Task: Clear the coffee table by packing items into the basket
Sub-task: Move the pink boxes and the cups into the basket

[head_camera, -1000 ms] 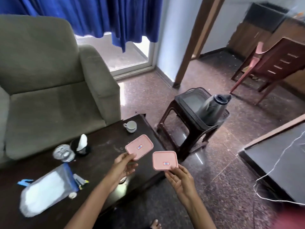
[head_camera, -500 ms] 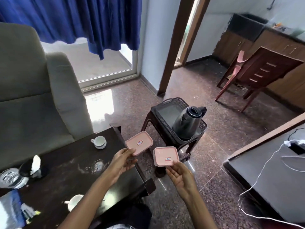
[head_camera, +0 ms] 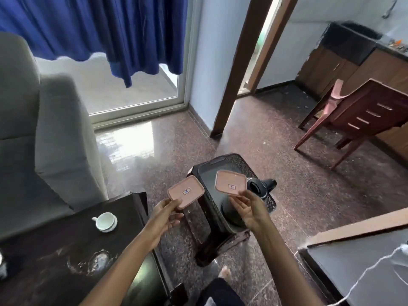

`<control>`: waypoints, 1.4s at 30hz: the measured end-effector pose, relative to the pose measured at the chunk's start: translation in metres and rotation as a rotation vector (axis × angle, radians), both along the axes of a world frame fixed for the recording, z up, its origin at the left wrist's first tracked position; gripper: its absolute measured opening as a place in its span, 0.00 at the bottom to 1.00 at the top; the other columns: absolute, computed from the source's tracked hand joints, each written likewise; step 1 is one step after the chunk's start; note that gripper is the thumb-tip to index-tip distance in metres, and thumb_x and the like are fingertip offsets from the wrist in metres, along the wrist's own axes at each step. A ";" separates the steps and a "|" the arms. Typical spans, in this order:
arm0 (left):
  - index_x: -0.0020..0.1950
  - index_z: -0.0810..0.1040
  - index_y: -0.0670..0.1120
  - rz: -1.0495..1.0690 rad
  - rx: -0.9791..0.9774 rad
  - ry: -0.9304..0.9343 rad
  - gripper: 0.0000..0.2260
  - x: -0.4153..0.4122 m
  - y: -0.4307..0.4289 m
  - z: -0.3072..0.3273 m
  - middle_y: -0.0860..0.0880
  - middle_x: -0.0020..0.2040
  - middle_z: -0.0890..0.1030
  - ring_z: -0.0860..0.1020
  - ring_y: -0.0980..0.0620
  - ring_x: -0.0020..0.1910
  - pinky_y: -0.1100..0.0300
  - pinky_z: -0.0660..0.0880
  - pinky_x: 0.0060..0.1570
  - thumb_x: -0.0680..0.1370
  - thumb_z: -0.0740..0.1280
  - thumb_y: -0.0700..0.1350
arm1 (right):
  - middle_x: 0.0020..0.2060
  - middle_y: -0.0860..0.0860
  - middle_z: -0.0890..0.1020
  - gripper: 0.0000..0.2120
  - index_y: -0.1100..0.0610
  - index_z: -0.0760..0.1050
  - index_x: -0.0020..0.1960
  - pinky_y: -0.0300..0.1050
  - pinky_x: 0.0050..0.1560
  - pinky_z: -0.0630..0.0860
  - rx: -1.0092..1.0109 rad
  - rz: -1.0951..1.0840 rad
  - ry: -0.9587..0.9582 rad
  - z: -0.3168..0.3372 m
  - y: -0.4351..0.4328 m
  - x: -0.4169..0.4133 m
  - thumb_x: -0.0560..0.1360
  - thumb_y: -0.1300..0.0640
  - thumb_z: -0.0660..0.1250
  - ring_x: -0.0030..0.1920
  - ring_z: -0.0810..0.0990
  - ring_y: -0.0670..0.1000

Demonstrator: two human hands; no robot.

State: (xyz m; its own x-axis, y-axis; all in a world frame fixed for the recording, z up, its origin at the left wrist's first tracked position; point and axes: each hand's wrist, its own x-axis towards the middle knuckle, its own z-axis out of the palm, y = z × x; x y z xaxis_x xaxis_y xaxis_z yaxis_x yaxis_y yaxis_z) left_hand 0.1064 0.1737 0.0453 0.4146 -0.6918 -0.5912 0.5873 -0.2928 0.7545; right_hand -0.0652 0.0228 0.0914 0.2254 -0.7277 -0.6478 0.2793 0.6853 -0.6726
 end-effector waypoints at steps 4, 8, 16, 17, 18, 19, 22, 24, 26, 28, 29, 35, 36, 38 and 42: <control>0.54 0.74 0.47 0.121 0.039 0.007 0.08 0.004 -0.031 -0.014 0.47 0.45 0.80 0.79 0.51 0.40 0.59 0.75 0.41 0.77 0.66 0.47 | 0.35 0.62 0.76 0.07 0.67 0.69 0.38 0.41 0.27 0.80 -0.051 0.187 0.229 -0.020 -0.090 0.038 0.74 0.71 0.59 0.30 0.79 0.56; 0.57 0.73 0.45 0.294 0.112 0.026 0.11 -0.007 -0.075 -0.023 0.47 0.43 0.80 0.78 0.51 0.40 0.59 0.75 0.41 0.76 0.66 0.46 | 0.32 0.61 0.73 0.04 0.67 0.68 0.44 0.40 0.20 0.76 -0.032 0.398 0.450 -0.070 -0.172 0.074 0.74 0.74 0.56 0.20 0.75 0.52; 0.50 0.76 0.47 0.496 0.246 0.066 0.04 -0.043 -0.157 -0.029 0.50 0.38 0.80 0.78 0.57 0.34 0.63 0.73 0.38 0.77 0.66 0.45 | 0.16 0.55 0.74 0.13 0.62 0.67 0.32 0.37 0.15 0.69 0.036 0.729 0.631 -0.172 -0.240 0.110 0.73 0.73 0.60 0.13 0.71 0.46; 0.49 0.76 0.47 0.510 0.266 0.060 0.03 -0.044 -0.163 -0.031 0.51 0.37 0.80 0.78 0.58 0.32 0.64 0.73 0.36 0.76 0.66 0.44 | 0.18 0.57 0.75 0.13 0.62 0.68 0.31 0.37 0.15 0.69 0.048 0.744 0.637 -0.184 -0.242 0.112 0.72 0.73 0.61 0.13 0.72 0.47; 0.48 0.76 0.47 0.517 0.284 0.060 0.02 -0.046 -0.168 -0.032 0.51 0.37 0.79 0.77 0.58 0.32 0.65 0.73 0.35 0.77 0.66 0.44 | 0.23 0.58 0.75 0.13 0.62 0.68 0.31 0.38 0.15 0.69 0.060 0.755 0.646 -0.194 -0.243 0.115 0.72 0.73 0.61 0.15 0.73 0.49; 0.48 0.76 0.47 0.525 0.296 0.064 0.02 -0.048 -0.171 -0.032 0.51 0.38 0.79 0.77 0.57 0.33 0.65 0.73 0.34 0.77 0.66 0.44 | 0.27 0.58 0.75 0.13 0.63 0.68 0.31 0.38 0.15 0.70 0.070 0.755 0.649 -0.205 -0.243 0.118 0.72 0.73 0.62 0.18 0.74 0.52; 0.48 0.77 0.48 0.552 0.320 0.076 0.02 -0.056 -0.173 -0.034 0.51 0.39 0.80 0.78 0.55 0.36 0.66 0.75 0.34 0.77 0.66 0.43 | 0.33 0.61 0.76 0.13 0.63 0.68 0.30 0.41 0.16 0.71 0.101 0.745 0.637 -0.235 -0.238 0.125 0.71 0.75 0.60 0.30 0.74 0.54; 0.51 0.77 0.47 0.558 0.337 0.075 0.04 -0.059 -0.173 -0.033 0.50 0.41 0.80 0.78 0.55 0.37 0.67 0.75 0.33 0.77 0.66 0.44 | 0.40 0.63 0.79 0.10 0.63 0.70 0.33 0.45 0.18 0.74 0.110 0.756 0.638 -0.255 -0.235 0.129 0.70 0.74 0.60 0.32 0.77 0.56; 0.52 0.77 0.47 0.554 0.359 0.071 0.06 -0.061 -0.172 -0.034 0.50 0.43 0.80 0.78 0.55 0.38 0.68 0.75 0.33 0.77 0.66 0.44 | 0.46 0.64 0.80 0.08 0.63 0.72 0.37 0.48 0.21 0.76 0.109 0.767 0.643 -0.275 -0.234 0.130 0.71 0.73 0.58 0.34 0.78 0.57; 0.53 0.77 0.48 0.555 0.376 0.065 0.05 -0.061 -0.173 -0.034 0.50 0.44 0.81 0.78 0.56 0.38 0.68 0.75 0.33 0.77 0.66 0.44 | 0.47 0.63 0.79 0.08 0.63 0.71 0.43 0.46 0.20 0.75 0.101 0.790 0.663 -0.264 -0.232 0.130 0.72 0.72 0.56 0.32 0.77 0.56; 0.52 0.77 0.48 0.553 0.382 0.065 0.05 -0.060 -0.175 -0.035 0.50 0.44 0.80 0.77 0.56 0.37 0.68 0.74 0.33 0.77 0.66 0.44 | 0.45 0.63 0.78 0.08 0.61 0.71 0.43 0.44 0.20 0.74 0.083 0.816 0.671 -0.263 -0.233 0.127 0.72 0.71 0.56 0.32 0.76 0.55; 0.53 0.75 0.49 0.434 0.469 -0.005 0.06 -0.057 -0.191 -0.042 0.52 0.41 0.79 0.76 0.56 0.35 0.66 0.71 0.34 0.77 0.66 0.44 | 0.30 0.56 0.73 0.05 0.59 0.71 0.37 0.37 0.25 0.65 -0.105 1.042 0.643 -0.188 -0.234 0.110 0.71 0.63 0.62 0.27 0.71 0.51; 0.55 0.75 0.47 0.397 0.490 -0.012 0.08 -0.056 -0.194 -0.044 0.52 0.40 0.79 0.76 0.56 0.35 0.66 0.70 0.33 0.77 0.66 0.44 | 0.29 0.55 0.74 0.07 0.59 0.73 0.37 0.37 0.27 0.66 -0.070 1.124 0.534 -0.168 -0.231 0.105 0.74 0.64 0.61 0.27 0.70 0.51; 0.60 0.74 0.45 0.307 0.541 -0.027 0.12 -0.056 -0.202 -0.050 0.52 0.40 0.79 0.75 0.56 0.34 0.66 0.68 0.32 0.77 0.66 0.45 | 0.31 0.53 0.77 0.07 0.60 0.77 0.41 0.39 0.30 0.70 -0.055 1.288 0.391 -0.137 -0.227 0.092 0.75 0.63 0.62 0.29 0.73 0.50; 0.67 0.71 0.44 0.128 0.577 -0.055 0.17 -0.056 -0.217 -0.050 0.51 0.45 0.78 0.74 0.58 0.34 0.70 0.70 0.29 0.79 0.63 0.44 | 0.26 0.50 0.79 0.06 0.62 0.78 0.42 0.35 0.23 0.73 -0.156 1.341 0.434 -0.134 -0.236 0.073 0.71 0.70 0.67 0.23 0.75 0.44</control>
State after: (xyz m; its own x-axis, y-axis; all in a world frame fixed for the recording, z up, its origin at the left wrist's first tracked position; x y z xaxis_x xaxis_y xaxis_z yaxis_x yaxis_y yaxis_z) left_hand 0.0504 -0.0434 -0.0049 0.5144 -0.2070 -0.8322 0.6096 -0.5943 0.5246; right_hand 0.0078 -0.2127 -0.0429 0.5990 -0.1938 -0.7770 -0.7585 0.1737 -0.6281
